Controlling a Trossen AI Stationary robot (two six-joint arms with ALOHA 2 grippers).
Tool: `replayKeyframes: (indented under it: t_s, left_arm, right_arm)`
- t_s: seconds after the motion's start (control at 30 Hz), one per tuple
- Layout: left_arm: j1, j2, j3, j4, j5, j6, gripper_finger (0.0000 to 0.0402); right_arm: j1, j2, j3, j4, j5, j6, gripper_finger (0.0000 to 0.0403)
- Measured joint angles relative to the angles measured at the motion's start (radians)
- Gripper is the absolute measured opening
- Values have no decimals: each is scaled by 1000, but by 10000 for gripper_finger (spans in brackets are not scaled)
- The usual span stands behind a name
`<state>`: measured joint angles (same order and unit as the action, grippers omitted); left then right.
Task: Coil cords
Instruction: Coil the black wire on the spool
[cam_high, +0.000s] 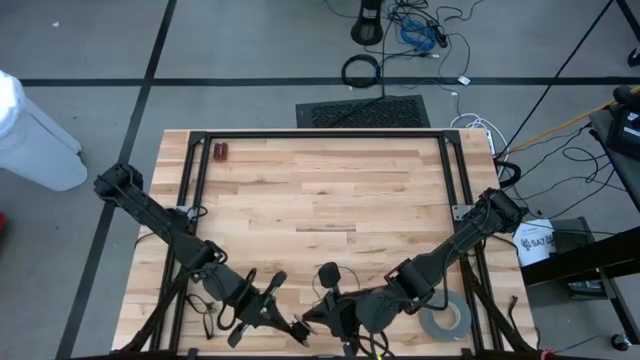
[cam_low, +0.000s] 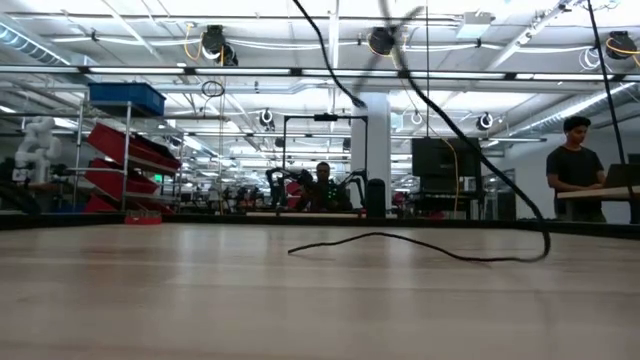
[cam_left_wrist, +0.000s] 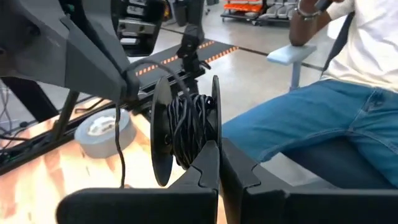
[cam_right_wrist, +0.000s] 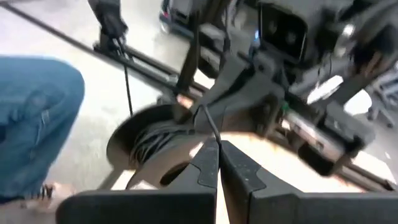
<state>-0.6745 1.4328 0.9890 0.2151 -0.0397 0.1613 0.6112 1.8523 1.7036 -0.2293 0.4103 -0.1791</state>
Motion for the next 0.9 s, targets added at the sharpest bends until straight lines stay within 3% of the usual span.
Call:
replayKeyframes:
  t_s: [0.33, 0.53, 0.9]
  left_arm:
    - [-44, -47, 0, -59, -171, -26, 0]
    - [-84, -95, 0, -102, -376, -32, 0]
    - [-126, -121, 0, -110, -564, -18, 0]
  right_arm:
    - [33, 0, 78, -229, 120, 129, 0]
    - [31, 0, 78, -265, 152, 158, 0]
    - [22, 0, 78, -270, 213, 151, 0]
